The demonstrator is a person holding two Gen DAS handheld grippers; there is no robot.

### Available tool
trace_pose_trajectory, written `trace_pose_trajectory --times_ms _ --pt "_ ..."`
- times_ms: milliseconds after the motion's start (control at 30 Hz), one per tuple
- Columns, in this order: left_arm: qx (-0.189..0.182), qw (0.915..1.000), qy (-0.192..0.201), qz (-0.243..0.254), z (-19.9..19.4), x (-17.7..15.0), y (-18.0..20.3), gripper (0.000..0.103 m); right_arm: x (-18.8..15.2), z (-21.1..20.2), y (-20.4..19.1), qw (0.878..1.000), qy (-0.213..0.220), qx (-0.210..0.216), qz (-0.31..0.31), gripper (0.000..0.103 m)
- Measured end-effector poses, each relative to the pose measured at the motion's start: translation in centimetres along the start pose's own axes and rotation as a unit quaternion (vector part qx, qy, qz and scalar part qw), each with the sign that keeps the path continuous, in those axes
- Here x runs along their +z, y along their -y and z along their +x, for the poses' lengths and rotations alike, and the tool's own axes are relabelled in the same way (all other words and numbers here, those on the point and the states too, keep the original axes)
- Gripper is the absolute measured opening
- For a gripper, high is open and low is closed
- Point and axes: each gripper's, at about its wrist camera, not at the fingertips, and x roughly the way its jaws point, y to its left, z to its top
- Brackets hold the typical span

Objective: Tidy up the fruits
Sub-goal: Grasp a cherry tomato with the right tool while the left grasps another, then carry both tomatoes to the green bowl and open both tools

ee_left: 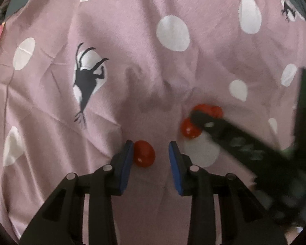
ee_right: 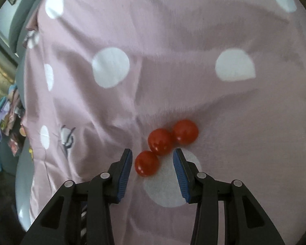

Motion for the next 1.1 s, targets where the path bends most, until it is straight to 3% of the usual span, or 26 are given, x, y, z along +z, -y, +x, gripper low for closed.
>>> trace_pose_trajectory --times_ms 200,367,500,733,933,1100 --pt "0.008 1.0 -0.003 0.001 0.1 0.0 0.1 0.03 -0.2 1.2 -0.8 1.0 0.002 -0.005 -0.015 0.044" --pt "0.014 0.9999 -0.005 -0.005 0.1 0.0 -0.5 0.03 -0.1 1.3 -0.7 1.0 0.016 -0.013 -0.017 0.031" --pt "0.021 0.9998 -0.005 0.0 0.2 -0.2 -0.4 0.03 -0.1 0.9 0.0 1.0 0.013 -0.007 -0.005 0.03" --pt "0.051 0.9985 -0.018 0.01 1.9 -0.5 0.6 0.029 -0.4 -1.9 1.8 0.999 0.039 -0.003 0.021 0.03" --pt "0.074 0.9969 -0.003 0.027 2.4 -0.7 1.4 0.025 -1.3 -4.9 3.1 0.997 0.066 0.015 0.049 0.029" --pt "0.071 0.9972 0.003 0.023 2.0 -1.0 1.6 0.025 -2.0 -7.3 3.8 0.994 0.093 -0.012 0.049 0.029"
